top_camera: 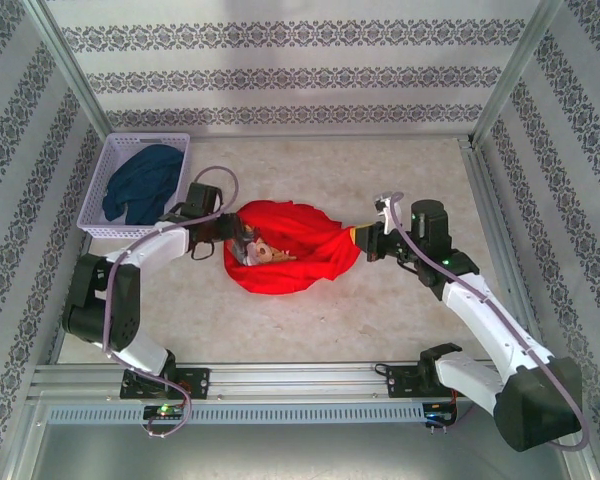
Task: Fold the inside-out t-shirt
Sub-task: Turn the T-shirt inside out at the center of the table.
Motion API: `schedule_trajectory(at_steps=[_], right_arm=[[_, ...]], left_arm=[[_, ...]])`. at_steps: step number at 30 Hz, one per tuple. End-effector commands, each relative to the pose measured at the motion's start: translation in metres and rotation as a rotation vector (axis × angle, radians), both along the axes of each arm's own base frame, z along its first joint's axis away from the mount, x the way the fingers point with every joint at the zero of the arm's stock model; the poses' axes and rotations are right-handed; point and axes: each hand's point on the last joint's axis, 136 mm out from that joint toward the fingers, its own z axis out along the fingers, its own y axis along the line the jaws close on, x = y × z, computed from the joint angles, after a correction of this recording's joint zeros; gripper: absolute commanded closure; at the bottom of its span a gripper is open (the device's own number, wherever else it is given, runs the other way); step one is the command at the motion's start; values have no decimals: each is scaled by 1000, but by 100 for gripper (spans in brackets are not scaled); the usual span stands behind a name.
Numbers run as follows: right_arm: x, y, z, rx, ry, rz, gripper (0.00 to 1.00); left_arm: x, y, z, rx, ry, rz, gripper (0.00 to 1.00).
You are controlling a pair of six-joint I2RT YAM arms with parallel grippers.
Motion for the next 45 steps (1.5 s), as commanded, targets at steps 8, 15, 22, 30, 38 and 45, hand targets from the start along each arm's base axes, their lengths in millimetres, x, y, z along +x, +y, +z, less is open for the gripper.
schedule_trajectory(at_steps=[8,15,22,30,38,45], right_arm=[[5,2,4,25,17,-35,100],[10,8,12,19,-6,-20,100],[12,11,27,36,-41,-18,100],[15,-15,70,33,-100,-127,100],[12,-88,92,112,-59,-432,100],[20,-102,20,-26,84,-508,100]], left_arm=[[-73,-61,52,155,-120,-159,29],[-53,-110,25,65,-50,-252,46],[3,-116,-6,36,-36,-185,40],[35,-105,62,-139,-215,-178,100],[-4,-49,168,-463,-366,-217,100],[-11,-34,206,-727,-388,-235,100]])
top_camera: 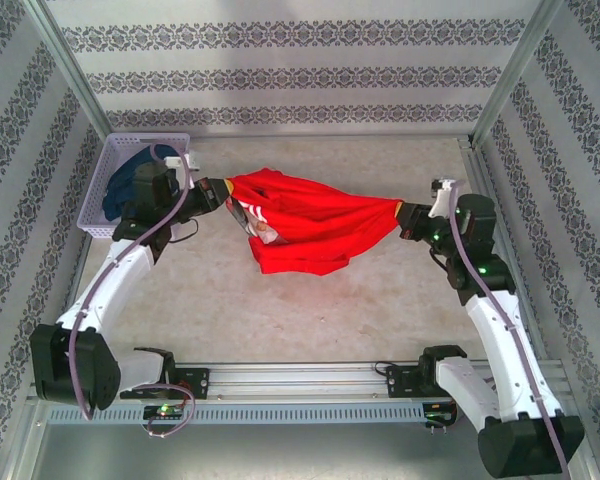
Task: Fold the inside-out t-shirt
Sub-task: Turn the T-shirt inside out at the center of the table.
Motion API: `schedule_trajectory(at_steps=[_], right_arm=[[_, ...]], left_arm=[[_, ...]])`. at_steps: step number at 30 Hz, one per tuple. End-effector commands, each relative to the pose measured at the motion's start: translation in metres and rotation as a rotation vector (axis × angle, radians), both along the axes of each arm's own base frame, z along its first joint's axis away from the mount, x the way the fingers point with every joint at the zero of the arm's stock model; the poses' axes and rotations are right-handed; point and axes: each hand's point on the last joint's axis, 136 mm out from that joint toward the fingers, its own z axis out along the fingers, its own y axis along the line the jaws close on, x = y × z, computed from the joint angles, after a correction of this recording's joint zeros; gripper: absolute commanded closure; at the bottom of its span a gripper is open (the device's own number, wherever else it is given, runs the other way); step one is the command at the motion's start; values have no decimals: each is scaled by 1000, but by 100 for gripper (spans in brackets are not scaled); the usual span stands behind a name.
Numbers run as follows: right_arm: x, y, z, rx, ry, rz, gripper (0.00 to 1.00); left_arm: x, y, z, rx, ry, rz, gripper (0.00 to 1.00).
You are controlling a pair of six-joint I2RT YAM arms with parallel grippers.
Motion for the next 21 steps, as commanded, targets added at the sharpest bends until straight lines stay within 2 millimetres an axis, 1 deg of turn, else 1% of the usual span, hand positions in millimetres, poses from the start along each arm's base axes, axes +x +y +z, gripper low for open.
schedule_trajectory(at_steps=[1,3,5,6,8,10,12,13,15,17,18,20,21], right_arm=[[1,-9,-51,-79,134,-67,100],[1,-3,-73,-149,184,-67,99],[-1,8,-99,-265,239,-47,95],[-3,13,-108,-307,259,-31,92],[-7,28,-120,-366,287,36,81],[-8,43,-112,-408,235,106,71],[-10,67,-91,-447,108,198,61],[-11,79,-82,-457,48,241,58],[-19,116,-64,-457,-90,388,49],[-25,150,-54,-432,-173,515,46],[-27,168,-53,-419,-194,573,45],[-23,196,-55,-393,-209,654,46],[-18,207,-57,-383,-213,678,46]], left_arm=[[-5,-12,21,-175,-8,-106,100],[-8,-18,29,-237,-30,-146,100],[-11,-21,31,-256,-45,-164,100],[-12,-23,31,-254,-45,-172,100],[-15,-29,31,-242,-48,-194,100],[-18,-34,26,-219,-37,-212,100],[-22,-38,23,-200,-32,-228,100],[-24,-39,23,-196,-35,-235,100],[-27,-40,22,-189,-32,-241,100],[-29,-43,22,-186,-34,-252,100],[-29,-43,21,-183,-34,-255,100],[-30,-45,21,-182,-34,-261,100],[-30,-45,21,-181,-35,-264,100]])
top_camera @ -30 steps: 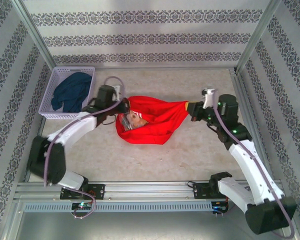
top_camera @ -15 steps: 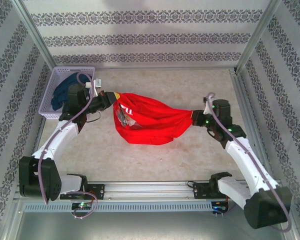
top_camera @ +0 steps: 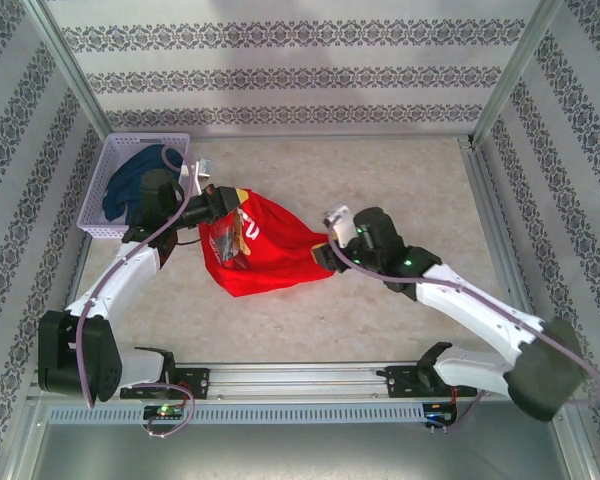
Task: Fold the inside-out t-shirt
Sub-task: Turn the T-shirt inside out at the center of the table.
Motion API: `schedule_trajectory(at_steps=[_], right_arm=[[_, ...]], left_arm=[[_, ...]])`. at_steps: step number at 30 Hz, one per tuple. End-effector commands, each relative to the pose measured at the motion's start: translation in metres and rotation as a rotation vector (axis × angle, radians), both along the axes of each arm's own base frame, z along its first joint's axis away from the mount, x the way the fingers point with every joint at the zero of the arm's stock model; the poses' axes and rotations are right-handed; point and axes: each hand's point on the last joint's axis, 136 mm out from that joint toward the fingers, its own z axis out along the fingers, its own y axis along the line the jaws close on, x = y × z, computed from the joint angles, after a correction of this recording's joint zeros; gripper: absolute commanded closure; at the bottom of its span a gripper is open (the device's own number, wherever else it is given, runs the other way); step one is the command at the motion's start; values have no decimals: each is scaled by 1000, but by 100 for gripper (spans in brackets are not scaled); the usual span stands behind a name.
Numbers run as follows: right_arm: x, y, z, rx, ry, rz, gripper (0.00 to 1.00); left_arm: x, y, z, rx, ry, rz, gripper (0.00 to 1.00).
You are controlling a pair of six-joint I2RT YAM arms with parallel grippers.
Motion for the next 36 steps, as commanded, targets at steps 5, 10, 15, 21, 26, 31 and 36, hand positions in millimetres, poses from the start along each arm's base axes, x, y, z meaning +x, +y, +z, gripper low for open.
schedule_trajectory(at_steps=[5,10,15,21,26,31,36], right_arm=[[37,79,13,97,-92,225,49],[51,107,-4,132,-38,304,48],[72,120,-24,115,-10,298,71],[76,76,8,104,-77,221,100],[48,28,76,177,-195,194,100],[33,-16,155,280,-340,143,100],[26,-43,212,363,-428,78,100]], left_arm=[[-11,-9,25,23,-102,-62,100],[-11,-8,23,32,-99,-58,100],[-13,-8,23,44,-103,-53,100],[-11,3,26,99,-124,20,100],[-8,13,35,128,-161,101,100],[-9,23,49,161,-212,166,100],[-8,26,68,144,-263,202,100]])
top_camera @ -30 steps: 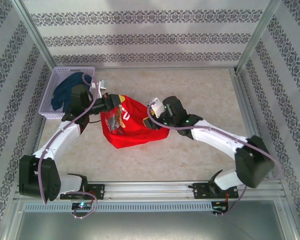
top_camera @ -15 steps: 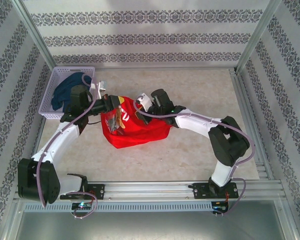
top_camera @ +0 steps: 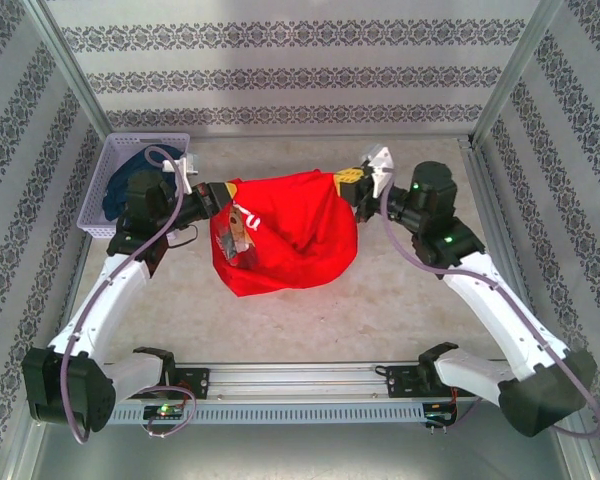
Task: Fold the inside-out t-shirt
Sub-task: Turn the T-shirt inside out at the center of the table.
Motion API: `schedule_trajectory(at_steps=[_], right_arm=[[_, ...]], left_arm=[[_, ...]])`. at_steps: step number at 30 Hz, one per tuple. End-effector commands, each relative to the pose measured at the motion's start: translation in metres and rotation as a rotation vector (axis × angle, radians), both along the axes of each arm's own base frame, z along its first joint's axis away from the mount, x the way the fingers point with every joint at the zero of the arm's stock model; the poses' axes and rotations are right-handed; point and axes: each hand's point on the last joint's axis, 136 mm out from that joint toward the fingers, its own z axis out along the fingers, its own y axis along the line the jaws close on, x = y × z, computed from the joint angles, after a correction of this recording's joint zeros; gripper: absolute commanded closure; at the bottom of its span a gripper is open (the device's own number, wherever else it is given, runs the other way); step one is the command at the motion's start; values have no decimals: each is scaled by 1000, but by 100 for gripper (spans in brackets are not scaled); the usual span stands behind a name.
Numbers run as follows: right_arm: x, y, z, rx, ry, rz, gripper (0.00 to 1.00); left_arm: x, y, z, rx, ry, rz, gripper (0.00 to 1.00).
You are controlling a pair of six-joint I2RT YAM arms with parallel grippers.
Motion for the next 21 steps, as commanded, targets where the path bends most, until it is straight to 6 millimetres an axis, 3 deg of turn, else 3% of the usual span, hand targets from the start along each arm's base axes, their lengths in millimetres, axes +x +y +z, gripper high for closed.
schedule_trajectory(at_steps=[1,4,7,9,14,17,19,21], right_arm=[[-7,-7,24,64,1,4,100],[-10,-4,3,84,98,15,100],[-16,1,-43,56,219,38,100],[-24,5,-73,39,280,62,100],[-44,10,-122,7,372,97,100],[-59,12,-148,-28,419,105,100],[-65,10,-162,-36,453,93,100],[-70,8,-172,-41,479,87,100]], left_arm=[[0,4,27,17,-105,39,100],[-5,2,-7,74,-39,28,100],[-20,-4,-67,177,76,6,100],[-37,-18,-99,224,125,-44,100],[-76,-44,-155,373,144,-136,97],[-94,-49,-173,443,128,-171,79],[-100,-47,-172,487,87,-167,64],[-104,-48,-158,509,5,-160,52]])
